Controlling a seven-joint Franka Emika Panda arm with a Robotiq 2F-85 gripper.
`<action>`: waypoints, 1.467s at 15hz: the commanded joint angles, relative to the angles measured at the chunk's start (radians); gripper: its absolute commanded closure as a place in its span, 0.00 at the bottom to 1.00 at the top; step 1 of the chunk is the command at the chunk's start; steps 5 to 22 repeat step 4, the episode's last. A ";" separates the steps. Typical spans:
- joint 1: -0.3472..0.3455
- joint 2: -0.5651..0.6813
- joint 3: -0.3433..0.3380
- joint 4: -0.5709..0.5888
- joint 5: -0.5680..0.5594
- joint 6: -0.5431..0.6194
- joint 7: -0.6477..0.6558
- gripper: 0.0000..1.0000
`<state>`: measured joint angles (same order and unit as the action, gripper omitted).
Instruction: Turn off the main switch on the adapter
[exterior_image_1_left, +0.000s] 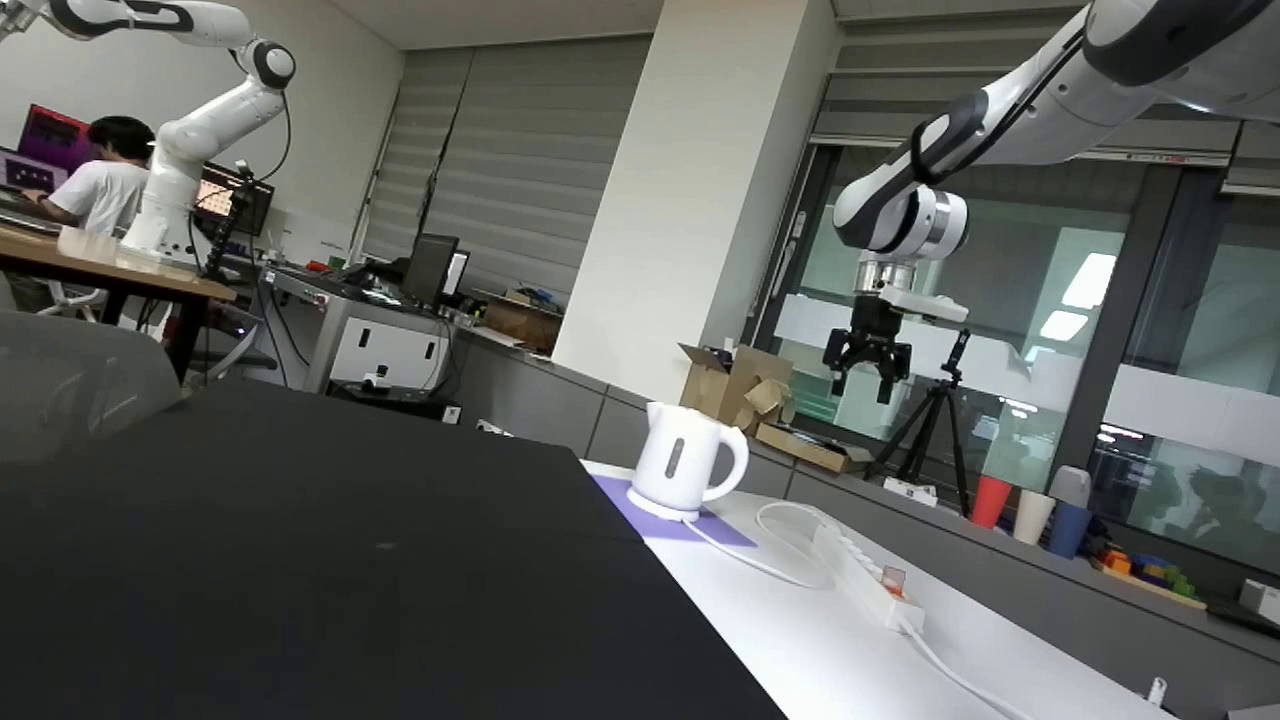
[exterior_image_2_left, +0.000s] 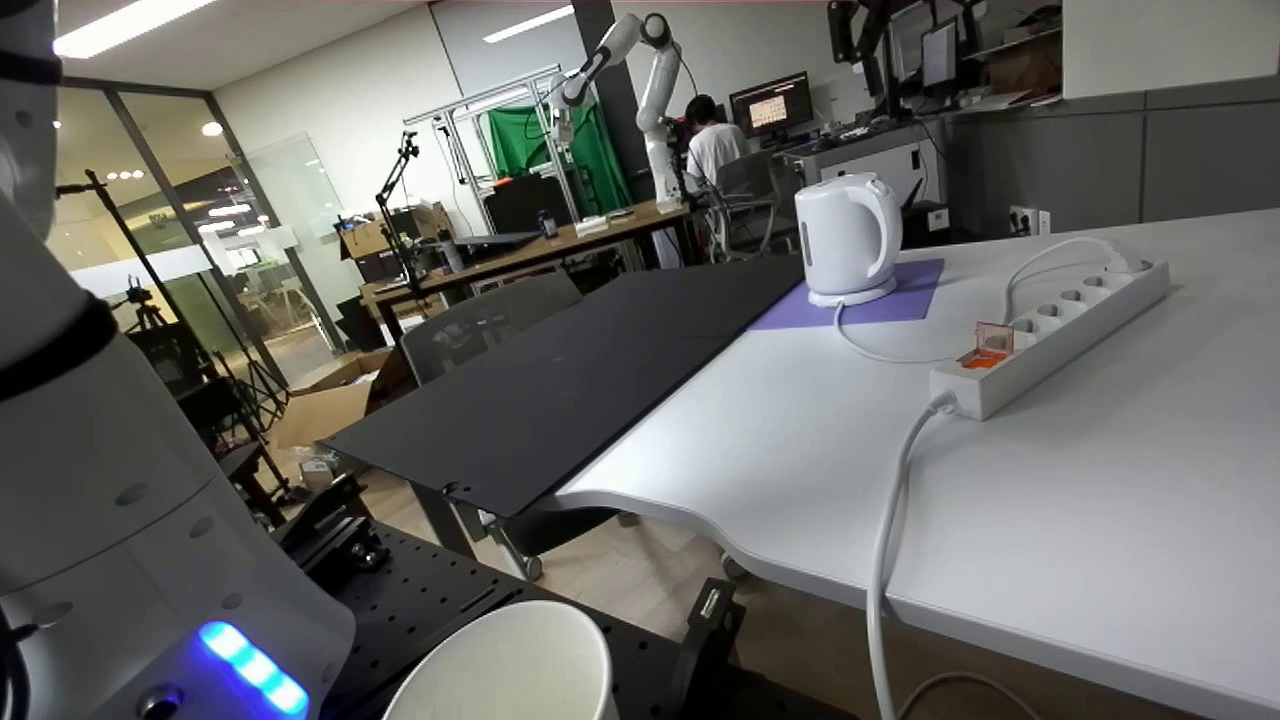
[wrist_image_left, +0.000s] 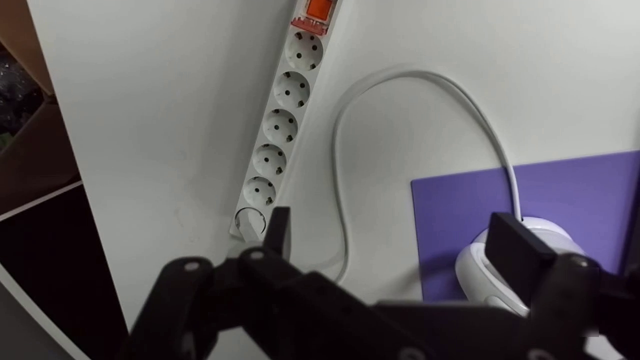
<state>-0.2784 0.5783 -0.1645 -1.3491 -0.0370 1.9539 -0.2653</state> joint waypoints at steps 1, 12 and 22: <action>-0.010 0.003 0.011 0.008 -0.009 -0.009 0.008 0.00; -0.010 0.003 0.011 0.008 -0.009 -0.011 0.012 0.00; -0.010 0.003 0.011 0.008 -0.009 -0.011 0.012 0.00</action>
